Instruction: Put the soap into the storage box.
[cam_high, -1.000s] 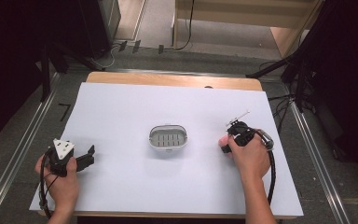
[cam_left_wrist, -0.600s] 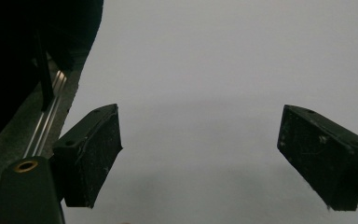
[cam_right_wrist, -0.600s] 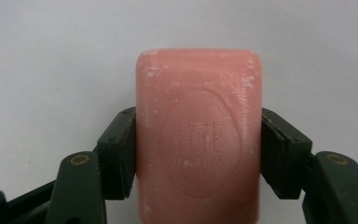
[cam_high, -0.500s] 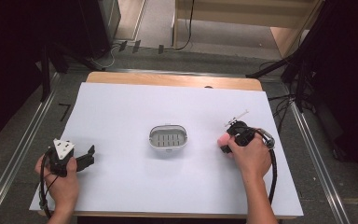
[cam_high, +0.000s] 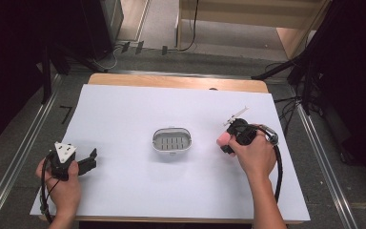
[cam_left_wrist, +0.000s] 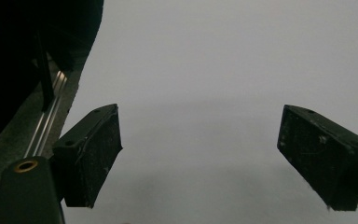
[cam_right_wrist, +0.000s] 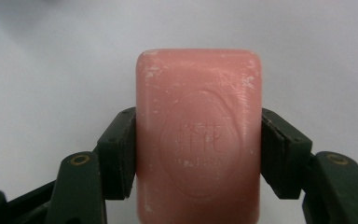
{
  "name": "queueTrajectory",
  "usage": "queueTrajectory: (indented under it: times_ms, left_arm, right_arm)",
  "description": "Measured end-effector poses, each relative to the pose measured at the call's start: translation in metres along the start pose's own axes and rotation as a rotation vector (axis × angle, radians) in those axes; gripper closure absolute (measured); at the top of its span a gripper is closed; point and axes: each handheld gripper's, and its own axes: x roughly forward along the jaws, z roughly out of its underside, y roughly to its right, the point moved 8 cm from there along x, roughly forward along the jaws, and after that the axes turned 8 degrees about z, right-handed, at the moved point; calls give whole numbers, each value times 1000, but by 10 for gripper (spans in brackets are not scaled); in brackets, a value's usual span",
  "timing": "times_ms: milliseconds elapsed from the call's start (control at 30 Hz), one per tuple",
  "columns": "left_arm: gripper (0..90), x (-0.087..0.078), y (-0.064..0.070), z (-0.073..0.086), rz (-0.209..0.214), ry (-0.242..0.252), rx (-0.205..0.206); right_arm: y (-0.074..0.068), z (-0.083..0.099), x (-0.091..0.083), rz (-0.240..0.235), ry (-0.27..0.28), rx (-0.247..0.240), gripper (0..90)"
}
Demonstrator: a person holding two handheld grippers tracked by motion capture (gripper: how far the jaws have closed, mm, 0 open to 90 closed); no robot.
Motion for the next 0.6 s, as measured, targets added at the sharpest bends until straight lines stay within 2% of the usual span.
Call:
queueTrajectory:
  times_ms: [133,267,600]
  left_arm:
    - [142,0,0,0,0,0,0]
    - [141,0,0,0,1,2,-1]
    - [142,0,0,0,1,1,-1]
  right_arm:
    - [-4,-9,-5,-11,25,-28,390]
    - [-10,-20,-12,-18,53,-81,390]
    - [-21,-35,-18,-33,79,-160,390]
